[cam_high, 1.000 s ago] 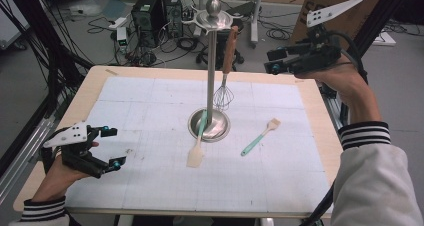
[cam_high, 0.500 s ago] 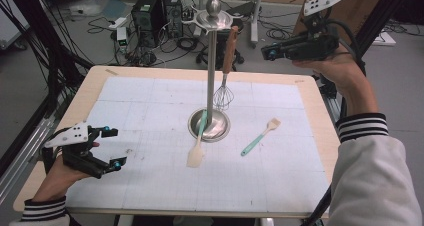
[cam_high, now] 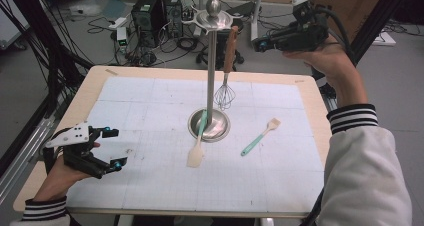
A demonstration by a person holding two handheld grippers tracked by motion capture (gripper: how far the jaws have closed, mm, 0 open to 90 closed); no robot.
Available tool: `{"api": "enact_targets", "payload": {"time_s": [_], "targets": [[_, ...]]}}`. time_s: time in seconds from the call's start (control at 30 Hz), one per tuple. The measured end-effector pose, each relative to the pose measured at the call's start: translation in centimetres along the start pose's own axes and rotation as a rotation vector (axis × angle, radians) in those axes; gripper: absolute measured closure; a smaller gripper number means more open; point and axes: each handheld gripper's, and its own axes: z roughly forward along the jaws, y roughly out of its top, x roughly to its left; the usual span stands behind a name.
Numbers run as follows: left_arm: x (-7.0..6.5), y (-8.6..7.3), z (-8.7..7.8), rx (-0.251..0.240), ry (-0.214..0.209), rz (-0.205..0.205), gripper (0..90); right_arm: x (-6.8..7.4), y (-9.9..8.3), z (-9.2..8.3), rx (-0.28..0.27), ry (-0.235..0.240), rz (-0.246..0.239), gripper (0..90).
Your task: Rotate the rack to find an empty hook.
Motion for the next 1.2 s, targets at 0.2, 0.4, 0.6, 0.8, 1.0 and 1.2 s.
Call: {"api": "enact_targets", "payload": {"time_s": [0.2,0.4,0.6,0.8,1.0,1.2], "targets": [[0.0,0.0,-0.1,-0.007,-0.002,-0.002,1.7,-0.2,0.6,0.6,-0.008,-0.002,0.004,89.2],[0.0,0.0,-0.2,-0.010,-0.003,-0.003,1.7,-0.4,1.2,0.9,-0.016,-0.018,0.015,89.2],[-0.1,0.0,-0.2,-0.010,-0.003,0.000,1.7,-0.3,1.9,1.0,-0.020,-0.018,0.009,89.2],[-0.1,0.0,-0.2,-0.011,-0.005,0.000,1.7,-0.2,2.3,1.4,-0.026,-0.015,0.000,89.2],[-0.1,0.1,-0.4,-0.017,-0.002,0.000,1.7,-0.1,2.5,1.8,-0.022,-0.009,0.002,89.3],[-0.1,0.1,-0.4,-0.017,-0.002,0.001,1.7,0.0,2.7,2.1,-0.031,-0.004,-0.018,89.2]]}}
